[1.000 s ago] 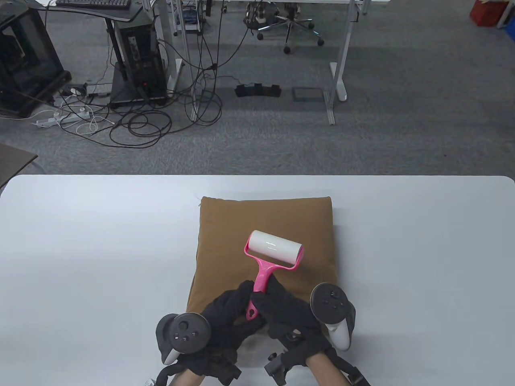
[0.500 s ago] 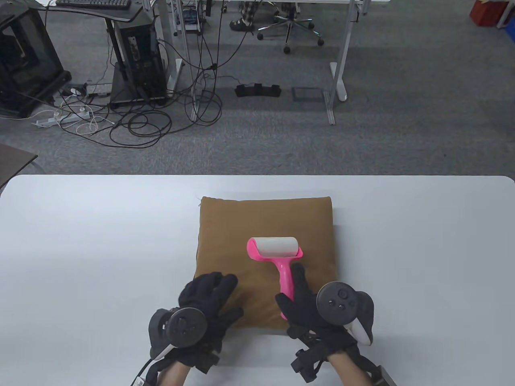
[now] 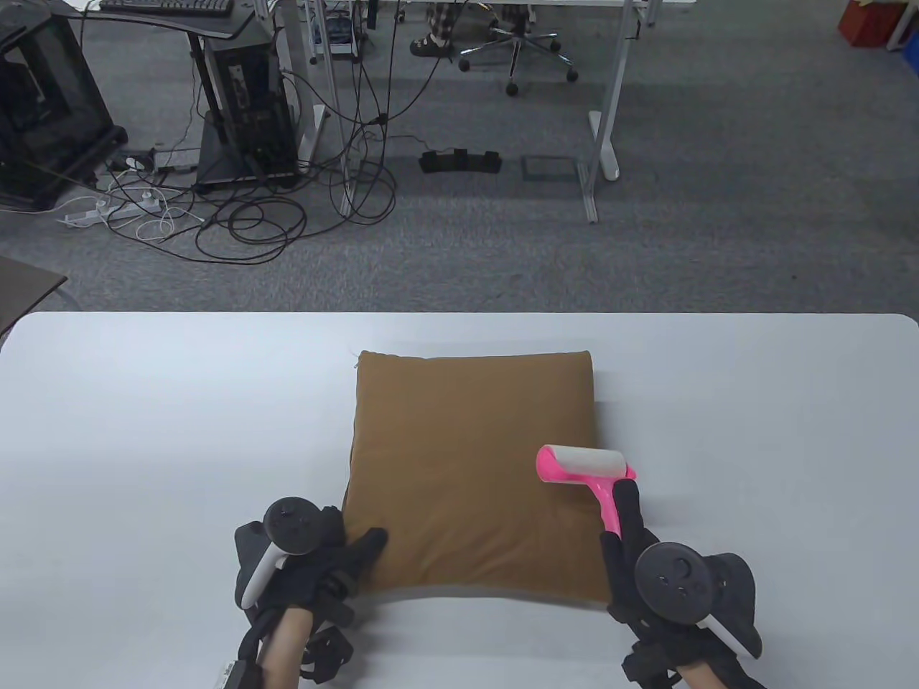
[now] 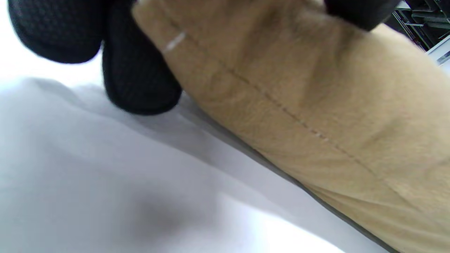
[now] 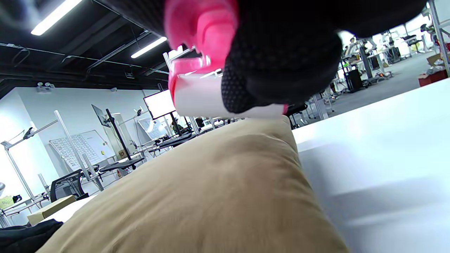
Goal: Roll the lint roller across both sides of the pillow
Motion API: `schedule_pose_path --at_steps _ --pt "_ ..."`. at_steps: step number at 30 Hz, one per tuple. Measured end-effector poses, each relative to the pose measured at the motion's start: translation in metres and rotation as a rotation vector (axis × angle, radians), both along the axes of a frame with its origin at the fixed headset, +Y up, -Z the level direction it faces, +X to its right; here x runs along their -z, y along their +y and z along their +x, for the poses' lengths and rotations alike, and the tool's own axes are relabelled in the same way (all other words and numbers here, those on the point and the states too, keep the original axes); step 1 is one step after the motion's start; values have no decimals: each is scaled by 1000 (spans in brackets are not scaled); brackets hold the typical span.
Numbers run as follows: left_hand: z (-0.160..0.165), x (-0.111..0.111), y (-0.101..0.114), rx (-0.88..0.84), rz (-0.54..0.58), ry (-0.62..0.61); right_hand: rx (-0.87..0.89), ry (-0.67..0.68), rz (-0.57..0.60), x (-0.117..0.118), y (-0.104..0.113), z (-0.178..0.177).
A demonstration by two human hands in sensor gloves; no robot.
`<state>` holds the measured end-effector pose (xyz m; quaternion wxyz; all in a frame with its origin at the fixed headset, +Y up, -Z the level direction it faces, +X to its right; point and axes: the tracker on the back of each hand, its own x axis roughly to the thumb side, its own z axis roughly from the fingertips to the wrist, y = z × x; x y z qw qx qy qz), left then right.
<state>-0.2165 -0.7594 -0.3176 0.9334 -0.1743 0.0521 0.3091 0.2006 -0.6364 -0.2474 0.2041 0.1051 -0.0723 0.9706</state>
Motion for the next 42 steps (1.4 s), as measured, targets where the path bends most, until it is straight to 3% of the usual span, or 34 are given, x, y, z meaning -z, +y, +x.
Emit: schedule_pose_path --at_steps 8,13,19,25,32,36,42 --pt "4 1 -5 -6 11 -9 -68 13 60 -20 -5 -4" --pt "5 0 -5 -3 14 -12 -102 -2 53 -11 -11 -13" --pt "6 -1 -4 -6 15 -14 -74 -108 47 33 -16 -18" --pt "7 -1 -4 -20 1 -14 -29 -225 17 93 -13 -26" --pt "6 2 -4 -24 -24 -20 36 -295 -161 158 -28 -39" --pt "5 3 -5 -39 -43 -23 67 -313 -206 173 -41 -41" --pt "6 5 -5 -34 -46 -29 79 -306 -196 171 -42 -35"
